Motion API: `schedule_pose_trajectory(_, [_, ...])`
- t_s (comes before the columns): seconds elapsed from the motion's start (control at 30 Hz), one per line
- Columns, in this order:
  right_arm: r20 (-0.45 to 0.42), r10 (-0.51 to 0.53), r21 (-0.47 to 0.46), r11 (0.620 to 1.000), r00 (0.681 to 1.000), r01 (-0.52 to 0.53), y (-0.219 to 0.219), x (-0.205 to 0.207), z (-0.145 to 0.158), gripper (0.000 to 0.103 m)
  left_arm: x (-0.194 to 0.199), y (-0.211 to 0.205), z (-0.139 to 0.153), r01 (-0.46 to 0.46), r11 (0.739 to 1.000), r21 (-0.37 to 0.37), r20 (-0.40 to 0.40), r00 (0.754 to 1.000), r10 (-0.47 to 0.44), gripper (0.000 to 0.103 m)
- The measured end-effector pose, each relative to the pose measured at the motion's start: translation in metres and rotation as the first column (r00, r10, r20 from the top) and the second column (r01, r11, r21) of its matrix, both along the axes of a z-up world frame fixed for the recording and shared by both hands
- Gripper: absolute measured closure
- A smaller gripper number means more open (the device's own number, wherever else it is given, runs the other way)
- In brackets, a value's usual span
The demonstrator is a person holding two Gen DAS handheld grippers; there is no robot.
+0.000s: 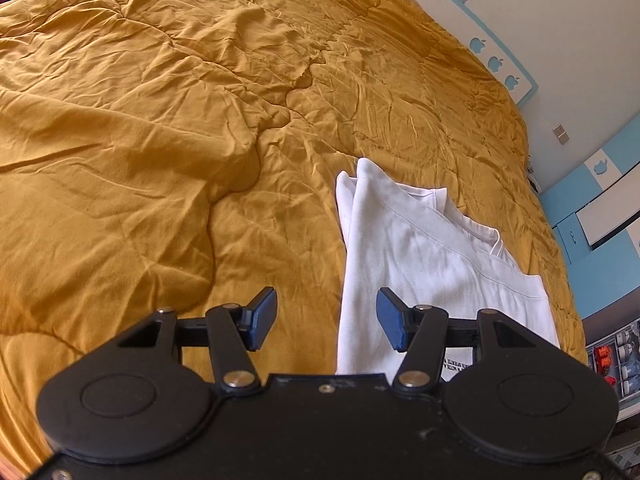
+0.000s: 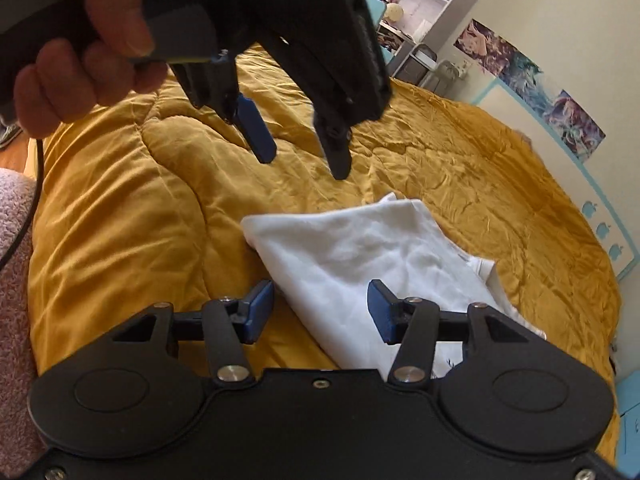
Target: Fold small clothes
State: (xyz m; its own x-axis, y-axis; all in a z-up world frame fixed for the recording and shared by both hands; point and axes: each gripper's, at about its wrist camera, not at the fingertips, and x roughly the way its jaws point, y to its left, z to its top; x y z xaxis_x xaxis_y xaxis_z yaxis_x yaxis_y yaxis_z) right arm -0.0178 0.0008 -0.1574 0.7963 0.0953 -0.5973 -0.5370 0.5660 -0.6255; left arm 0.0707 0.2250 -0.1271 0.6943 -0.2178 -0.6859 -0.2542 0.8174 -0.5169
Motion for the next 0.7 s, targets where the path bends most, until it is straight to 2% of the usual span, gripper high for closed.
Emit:
schedule_pose_trajectory(0.13, [0.002, 0.020, -0.024, 1.000, 1.000, -0.020, 0.018, 0.006, -0.003, 0.052, 0.026, 0.006, -0.008, 0.032, 0.999, -0.010, -0.012, 0.999, -0.032, 0.045])
schedule_pose_trajectory(0.37, [-0.007, -0.004, -0.020, 1.000, 1.000, 0.004, 0.017, 0.010, -0.002, 0.055, 0.086, 0.013, -0.031, 0.079, 0.990, -0.113, -0.012, 0.997, -0.081, 0.045])
schedule_pose_trajectory(0.43, [-0.003, -0.021, -0.012, 1.000, 1.000, 0.021, 0.017, 0.012, -0.002, 0.074, 0.105, 0.014, -0.040, 0.092, 0.984, -0.151, -0.010, 0.995, -0.095, 0.045])
schedule_pose_trajectory(0.5, [-0.020, -0.040, 0.003, 0.999, 0.999, 0.040, 0.016, 0.014, -0.003, 0.089, 0.126, 0.016, -0.053, 0.082, 0.972, -0.219, -0.026, 0.996, -0.089, 0.045])
schedule_pose_trajectory(0.7, [-0.025, -0.044, 0.011, 0.999, 0.999, 0.045, 0.016, 0.010, -0.004, 0.090, 0.174, 0.019, -0.070, 0.066, 0.962, -0.266, -0.019, 0.997, -0.074, 0.045])
